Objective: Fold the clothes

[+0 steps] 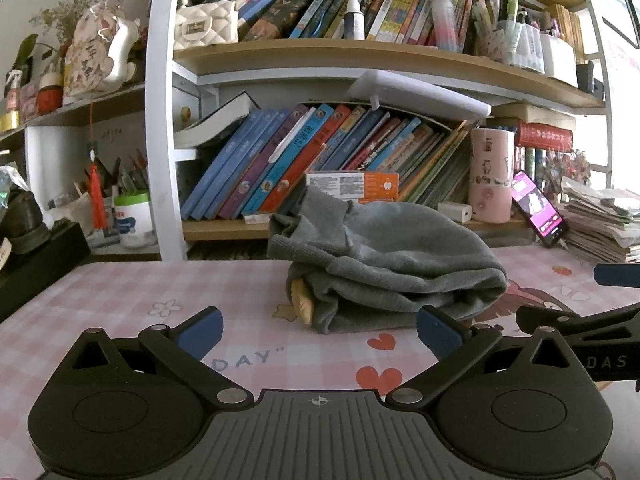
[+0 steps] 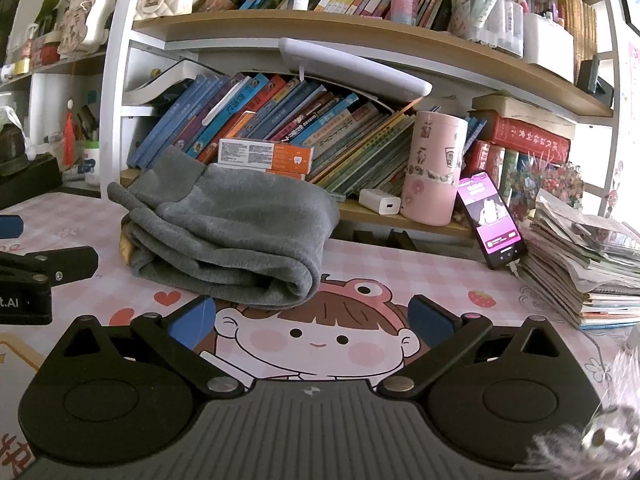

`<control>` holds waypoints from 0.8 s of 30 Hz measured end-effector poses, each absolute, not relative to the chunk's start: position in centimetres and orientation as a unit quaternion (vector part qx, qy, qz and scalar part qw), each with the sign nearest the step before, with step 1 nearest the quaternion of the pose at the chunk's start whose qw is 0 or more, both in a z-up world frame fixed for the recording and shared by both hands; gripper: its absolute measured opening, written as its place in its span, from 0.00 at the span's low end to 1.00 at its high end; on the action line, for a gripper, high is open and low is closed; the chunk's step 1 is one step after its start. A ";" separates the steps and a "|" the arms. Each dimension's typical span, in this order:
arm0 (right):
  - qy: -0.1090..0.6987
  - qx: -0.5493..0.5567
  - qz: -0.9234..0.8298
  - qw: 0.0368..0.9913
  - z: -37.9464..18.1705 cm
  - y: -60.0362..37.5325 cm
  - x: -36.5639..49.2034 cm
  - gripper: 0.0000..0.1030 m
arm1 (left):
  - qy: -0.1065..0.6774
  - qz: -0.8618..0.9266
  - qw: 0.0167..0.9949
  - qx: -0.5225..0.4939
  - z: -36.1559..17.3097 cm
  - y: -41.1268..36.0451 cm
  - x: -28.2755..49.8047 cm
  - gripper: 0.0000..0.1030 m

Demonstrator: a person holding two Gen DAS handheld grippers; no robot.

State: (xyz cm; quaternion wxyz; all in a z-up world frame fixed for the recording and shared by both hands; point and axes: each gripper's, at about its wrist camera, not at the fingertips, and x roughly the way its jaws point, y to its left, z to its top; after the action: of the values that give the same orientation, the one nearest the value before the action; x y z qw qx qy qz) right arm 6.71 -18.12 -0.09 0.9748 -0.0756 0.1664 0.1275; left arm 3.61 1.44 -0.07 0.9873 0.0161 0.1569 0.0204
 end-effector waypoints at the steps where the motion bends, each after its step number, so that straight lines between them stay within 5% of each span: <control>1: 0.167 -0.076 0.128 0.975 -0.1 -18.1 6.7 1.00 | 0.157 0.020 0.987 0.016 -0.1 1.4 3.6 1.00; 24: 0.172 -0.076 0.129 0.974 -0.2 -18.1 6.8 1.00 | 0.158 0.021 0.987 0.018 0.0 1.5 3.6 1.00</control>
State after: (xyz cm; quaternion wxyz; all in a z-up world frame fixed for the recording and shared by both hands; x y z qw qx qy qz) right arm 6.84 -18.07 -0.16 0.9738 -0.0755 0.1717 0.1289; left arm 3.63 1.45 -0.03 0.9871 0.0180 0.1576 0.0205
